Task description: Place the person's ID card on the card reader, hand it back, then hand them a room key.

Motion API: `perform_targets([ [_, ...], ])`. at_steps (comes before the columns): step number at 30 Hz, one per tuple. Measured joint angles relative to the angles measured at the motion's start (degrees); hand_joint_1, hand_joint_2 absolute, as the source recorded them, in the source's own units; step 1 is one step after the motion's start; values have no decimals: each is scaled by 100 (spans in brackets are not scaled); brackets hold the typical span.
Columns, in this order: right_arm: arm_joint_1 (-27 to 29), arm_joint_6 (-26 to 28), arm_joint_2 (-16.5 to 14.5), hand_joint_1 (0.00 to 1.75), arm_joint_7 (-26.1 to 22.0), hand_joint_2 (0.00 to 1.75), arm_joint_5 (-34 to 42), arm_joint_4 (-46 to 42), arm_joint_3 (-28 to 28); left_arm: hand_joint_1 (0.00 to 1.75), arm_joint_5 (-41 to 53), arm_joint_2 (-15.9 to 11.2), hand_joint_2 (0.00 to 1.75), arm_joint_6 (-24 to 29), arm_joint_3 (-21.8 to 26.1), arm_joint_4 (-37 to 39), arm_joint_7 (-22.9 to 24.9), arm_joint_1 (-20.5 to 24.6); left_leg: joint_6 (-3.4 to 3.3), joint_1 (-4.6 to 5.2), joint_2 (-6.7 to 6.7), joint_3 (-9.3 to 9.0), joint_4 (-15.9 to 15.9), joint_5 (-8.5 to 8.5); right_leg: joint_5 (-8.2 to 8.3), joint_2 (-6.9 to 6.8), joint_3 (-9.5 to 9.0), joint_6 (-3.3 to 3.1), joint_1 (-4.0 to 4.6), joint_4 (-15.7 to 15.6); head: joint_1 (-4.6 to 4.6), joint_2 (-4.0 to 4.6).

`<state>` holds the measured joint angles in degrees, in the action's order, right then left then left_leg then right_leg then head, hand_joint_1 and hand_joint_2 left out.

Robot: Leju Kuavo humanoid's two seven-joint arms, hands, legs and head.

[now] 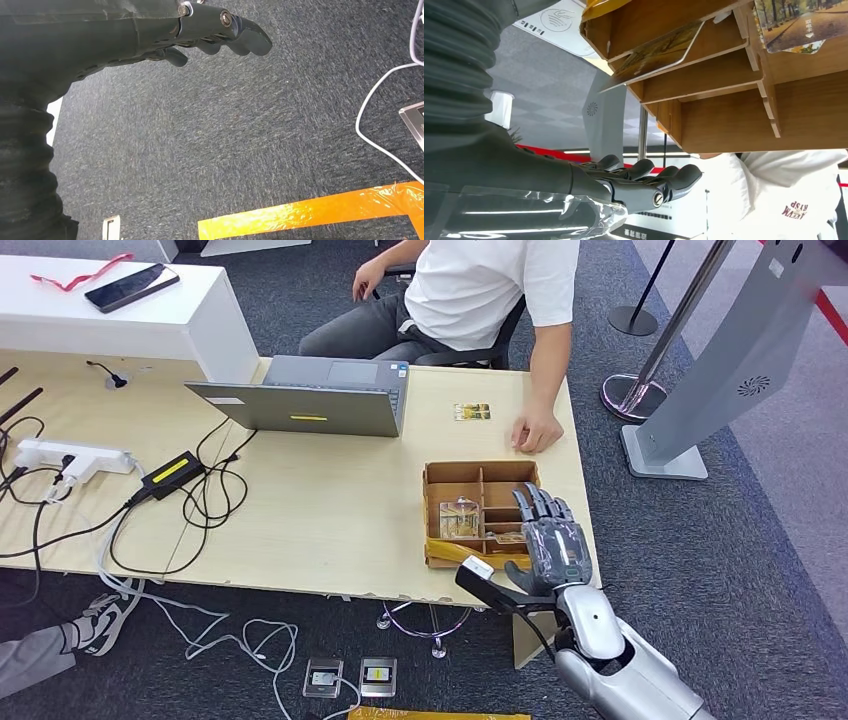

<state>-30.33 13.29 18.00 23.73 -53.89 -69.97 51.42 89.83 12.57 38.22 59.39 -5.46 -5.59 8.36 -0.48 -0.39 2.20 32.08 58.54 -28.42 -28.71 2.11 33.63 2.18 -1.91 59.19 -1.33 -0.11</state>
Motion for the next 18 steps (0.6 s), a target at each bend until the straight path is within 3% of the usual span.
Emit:
perform_targets([
  [13,26,7,11,0,-25,175,62,115,-79,0,0,0,175,9,0,0,-39,0,0,0,0,0,0,0,0,0,0,0,0,0,1,0],
  [17,26,4,11,0,-28,175,75,148,-83,0,3,0,0,10,0,1,-40,-1,0,0,0,0,0,0,0,0,0,0,0,0,1,0],
  [18,25,2,10,0,-32,175,86,157,-83,0,5,1,0,10,0,3,-40,-2,0,0,0,0,0,0,0,0,0,0,0,0,1,0],
])
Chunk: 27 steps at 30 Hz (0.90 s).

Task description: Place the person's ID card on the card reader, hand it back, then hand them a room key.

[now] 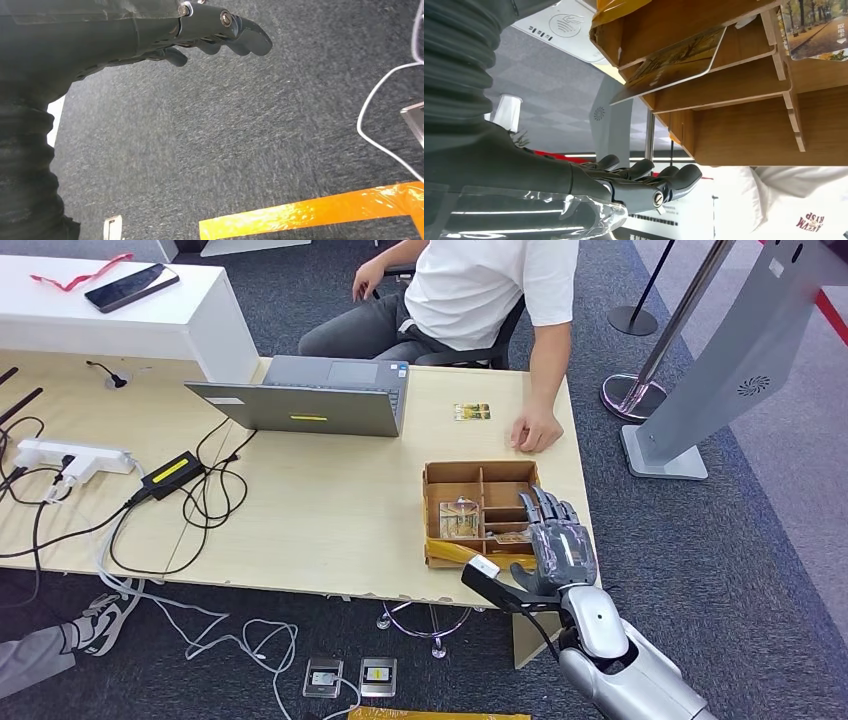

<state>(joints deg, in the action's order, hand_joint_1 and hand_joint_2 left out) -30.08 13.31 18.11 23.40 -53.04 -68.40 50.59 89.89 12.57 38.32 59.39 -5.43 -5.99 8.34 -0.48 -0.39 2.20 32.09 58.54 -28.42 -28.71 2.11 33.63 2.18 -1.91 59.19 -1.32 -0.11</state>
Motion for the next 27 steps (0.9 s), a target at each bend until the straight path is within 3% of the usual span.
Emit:
perform_targets([
  [2,0,-6,-1,3,-9,175,25,22,-1,0,4,0,0,1,0,12,0,-5,0,0,0,1,0,0,0,0,0,0,0,0,0,0],
  [3,-1,-8,-1,21,-13,175,37,36,-2,0,5,0,0,2,0,20,0,-8,0,0,0,1,0,0,0,0,0,0,0,0,0,0],
  [6,0,-12,-1,144,-25,175,67,72,-4,0,5,-1,0,2,0,30,0,-13,0,0,1,1,0,0,0,0,0,0,0,0,0,0],
  [7,0,-16,-1,171,-31,175,81,82,-4,0,5,-1,0,2,0,29,0,-13,0,0,0,1,0,0,0,0,0,0,0,0,-1,0],
  [27,-12,-50,-1,169,-95,175,204,186,-46,0,6,-1,0,2,0,45,0,-15,0,0,1,1,0,0,0,0,0,0,0,0,-1,0],
])
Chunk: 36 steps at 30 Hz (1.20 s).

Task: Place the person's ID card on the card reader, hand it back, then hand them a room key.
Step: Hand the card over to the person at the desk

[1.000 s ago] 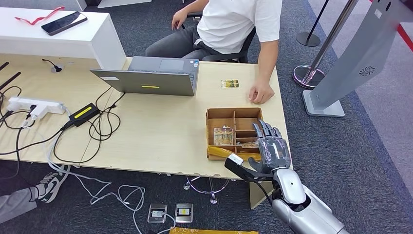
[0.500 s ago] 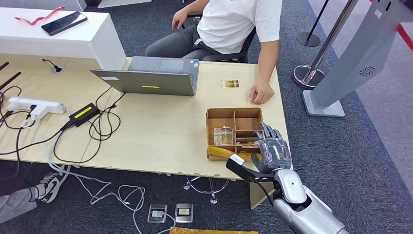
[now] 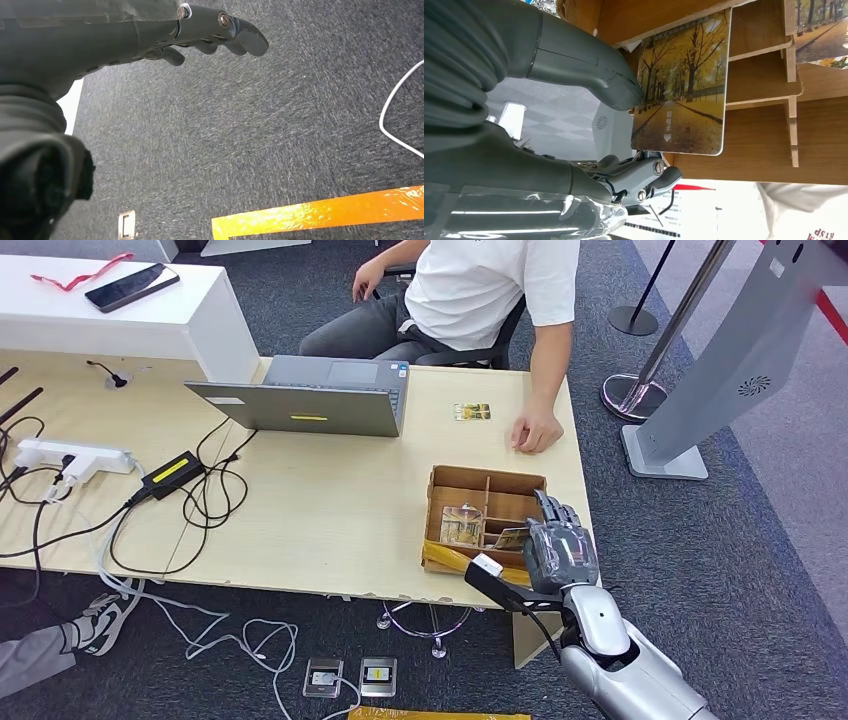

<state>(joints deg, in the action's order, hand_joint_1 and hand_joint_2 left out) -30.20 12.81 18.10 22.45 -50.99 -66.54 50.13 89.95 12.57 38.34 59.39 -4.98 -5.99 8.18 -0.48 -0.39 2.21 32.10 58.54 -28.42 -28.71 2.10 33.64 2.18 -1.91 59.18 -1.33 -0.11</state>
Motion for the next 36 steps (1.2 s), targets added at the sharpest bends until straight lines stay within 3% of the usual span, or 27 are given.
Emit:
perform_targets([
  [22,-97,252,0,175,13,175,7,30,-104,0,0,-1,0,-2,-2,0,-55,0,0,0,0,1,0,0,0,0,0,0,0,0,0,0],
  [36,-1353,341,140,175,282,175,70,30,-476,0,2,-13,0,-6,-96,0,-124,-22,4,0,0,0,1,8,11,2,2,-5,0,1,1,0],
])
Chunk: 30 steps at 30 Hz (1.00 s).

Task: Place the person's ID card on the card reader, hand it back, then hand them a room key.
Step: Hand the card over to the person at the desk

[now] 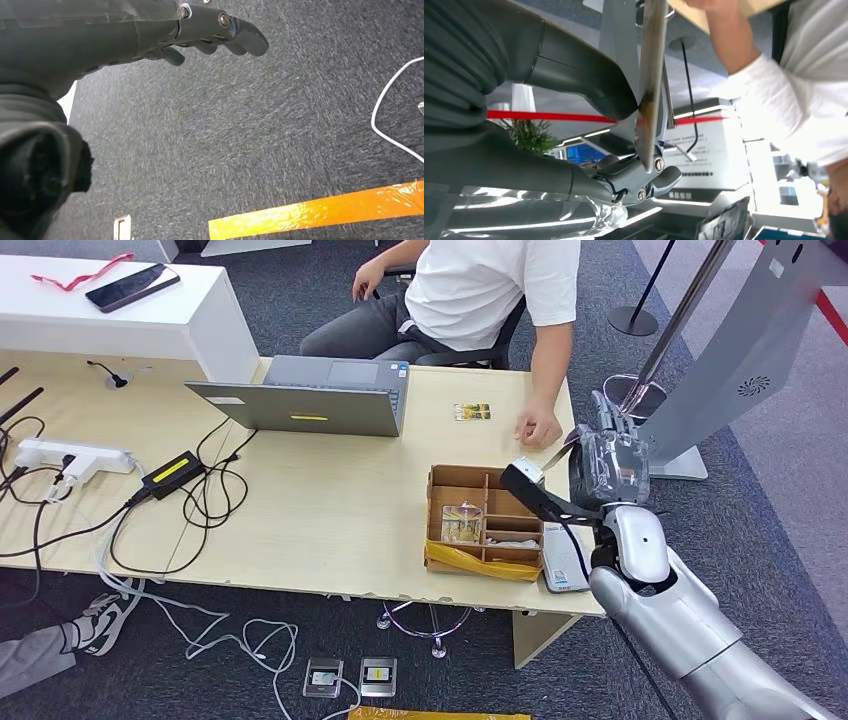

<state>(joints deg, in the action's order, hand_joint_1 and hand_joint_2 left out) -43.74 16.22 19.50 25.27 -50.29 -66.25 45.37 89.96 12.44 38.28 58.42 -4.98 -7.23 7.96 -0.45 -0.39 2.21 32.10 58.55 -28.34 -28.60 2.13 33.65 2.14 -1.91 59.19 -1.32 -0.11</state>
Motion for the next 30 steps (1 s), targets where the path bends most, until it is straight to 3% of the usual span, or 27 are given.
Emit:
perform_targets([
  [16,-1067,-467,275,175,429,175,90,41,-45,0,0,-18,0,-5,-345,0,-56,-31,1,0,0,2,0,0,1,-1,1,0,0,1,0,0],
  [21,-1559,-751,276,175,629,175,-269,319,147,0,-1,-26,0,-9,-518,0,-60,-33,1,0,3,6,0,1,2,-2,1,-1,0,1,0,0],
  [27,-2065,-702,160,171,620,175,-479,880,414,0,-7,-25,0,-2,-668,0,-84,-32,2,-1,6,7,0,2,2,-3,2,-1,0,2,0,0],
  [30,-2184,-644,69,47,568,175,-486,1135,530,0,0,-10,0,2,-683,0,-83,-30,2,-2,7,7,0,2,2,-3,2,-1,1,2,0,0],
])
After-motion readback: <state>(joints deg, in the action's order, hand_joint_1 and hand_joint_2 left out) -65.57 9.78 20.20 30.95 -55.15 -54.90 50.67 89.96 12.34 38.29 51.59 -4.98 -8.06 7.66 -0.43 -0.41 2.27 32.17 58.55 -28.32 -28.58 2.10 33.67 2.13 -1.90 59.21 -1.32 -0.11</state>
